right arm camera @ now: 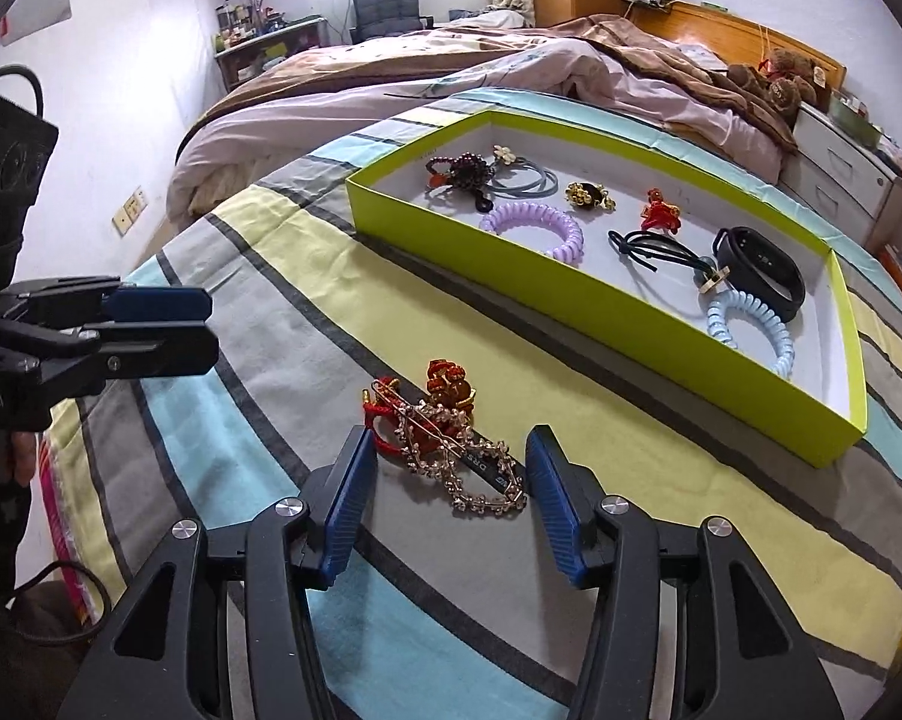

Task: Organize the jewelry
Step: 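Grasp the gold rhinestone hairpin with the right tool while the left grasps the red tassel ornament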

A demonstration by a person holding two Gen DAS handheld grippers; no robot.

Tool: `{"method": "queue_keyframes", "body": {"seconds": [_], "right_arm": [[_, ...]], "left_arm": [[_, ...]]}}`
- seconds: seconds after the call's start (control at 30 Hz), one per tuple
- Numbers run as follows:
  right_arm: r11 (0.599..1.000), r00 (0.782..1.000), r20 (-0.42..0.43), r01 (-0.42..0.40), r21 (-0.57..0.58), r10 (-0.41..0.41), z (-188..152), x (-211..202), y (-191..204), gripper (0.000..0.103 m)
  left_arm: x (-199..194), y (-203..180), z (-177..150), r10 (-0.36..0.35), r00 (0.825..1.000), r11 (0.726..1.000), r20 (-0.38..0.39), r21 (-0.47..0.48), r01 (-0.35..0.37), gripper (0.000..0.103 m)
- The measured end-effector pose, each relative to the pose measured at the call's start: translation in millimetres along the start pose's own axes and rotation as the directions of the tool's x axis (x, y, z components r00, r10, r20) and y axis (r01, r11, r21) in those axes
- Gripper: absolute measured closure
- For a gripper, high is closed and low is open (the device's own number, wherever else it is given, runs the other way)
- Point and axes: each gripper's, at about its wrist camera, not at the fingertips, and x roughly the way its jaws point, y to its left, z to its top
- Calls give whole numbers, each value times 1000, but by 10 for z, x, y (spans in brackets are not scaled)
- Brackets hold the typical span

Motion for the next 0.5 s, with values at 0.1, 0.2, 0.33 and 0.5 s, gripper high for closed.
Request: {"method": "queue_keyframes", "body": {"seconds": [0.1,0.2,0.33,0.5], "right_arm": [[1000,1000,4,-12,8,12,-13,-12,-19,50],[1000,1000,4,-10,7,10,-10,-13,-22,51],[1000,1000,7,25,-11,-25,-32,-31,5,62],[1000,1000,17,23,10,-23,-62,-67,-23,64]], "left_arm": [[19,22,-22,-2,1000,1000,-11,-7,2,49],[38,14,-45,-3,1000,1000,-22,-5,3,49],[45,-21,-53,-12,1000,1000,-26,0,12,49],[75,-54,-61,-13,999,1000,-39,2,13,49]]}}
